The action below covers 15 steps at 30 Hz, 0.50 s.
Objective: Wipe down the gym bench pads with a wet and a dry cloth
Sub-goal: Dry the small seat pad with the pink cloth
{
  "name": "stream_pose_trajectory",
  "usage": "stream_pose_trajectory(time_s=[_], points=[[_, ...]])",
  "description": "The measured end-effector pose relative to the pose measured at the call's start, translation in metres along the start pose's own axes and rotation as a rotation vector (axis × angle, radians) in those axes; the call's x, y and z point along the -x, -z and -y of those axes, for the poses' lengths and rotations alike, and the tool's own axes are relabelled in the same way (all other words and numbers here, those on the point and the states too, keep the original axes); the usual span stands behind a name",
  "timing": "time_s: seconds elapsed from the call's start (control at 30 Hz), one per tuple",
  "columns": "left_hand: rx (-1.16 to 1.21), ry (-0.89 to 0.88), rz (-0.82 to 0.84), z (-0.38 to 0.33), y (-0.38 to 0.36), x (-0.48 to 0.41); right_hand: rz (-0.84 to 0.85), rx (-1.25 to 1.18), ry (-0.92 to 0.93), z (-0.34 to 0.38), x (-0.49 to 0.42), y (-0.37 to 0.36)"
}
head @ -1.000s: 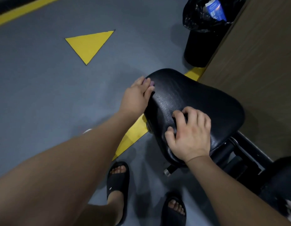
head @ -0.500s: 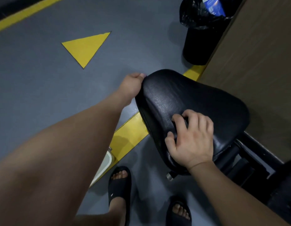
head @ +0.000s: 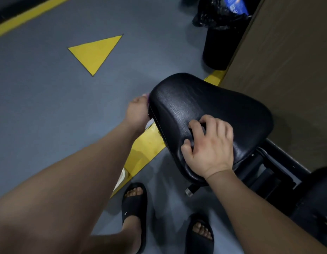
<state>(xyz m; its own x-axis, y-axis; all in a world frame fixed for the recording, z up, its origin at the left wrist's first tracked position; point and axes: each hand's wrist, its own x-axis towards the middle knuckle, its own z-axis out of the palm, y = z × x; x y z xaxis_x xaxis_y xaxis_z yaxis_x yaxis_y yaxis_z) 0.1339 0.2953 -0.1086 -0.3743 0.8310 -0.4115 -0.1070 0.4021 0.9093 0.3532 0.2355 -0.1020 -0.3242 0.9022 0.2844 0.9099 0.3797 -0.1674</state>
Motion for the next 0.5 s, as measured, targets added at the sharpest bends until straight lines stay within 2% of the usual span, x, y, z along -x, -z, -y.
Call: stream_pose_trajectory(time_s=[0.2,0.37,0.5], points=[[0.046,0.001,-0.237,0.027,-0.017,0.037,0.045,0.024,-0.016,0.002,0.000,0.005],[0.113,-0.050,-0.208,0.041,-0.031,0.070,0.060,0.035,-0.025,0.003,0.001,0.006],[-0.009,-0.142,-0.281,0.028,-0.030,0.037,0.044,0.025,-0.018,0.001,0.002,0.003]])
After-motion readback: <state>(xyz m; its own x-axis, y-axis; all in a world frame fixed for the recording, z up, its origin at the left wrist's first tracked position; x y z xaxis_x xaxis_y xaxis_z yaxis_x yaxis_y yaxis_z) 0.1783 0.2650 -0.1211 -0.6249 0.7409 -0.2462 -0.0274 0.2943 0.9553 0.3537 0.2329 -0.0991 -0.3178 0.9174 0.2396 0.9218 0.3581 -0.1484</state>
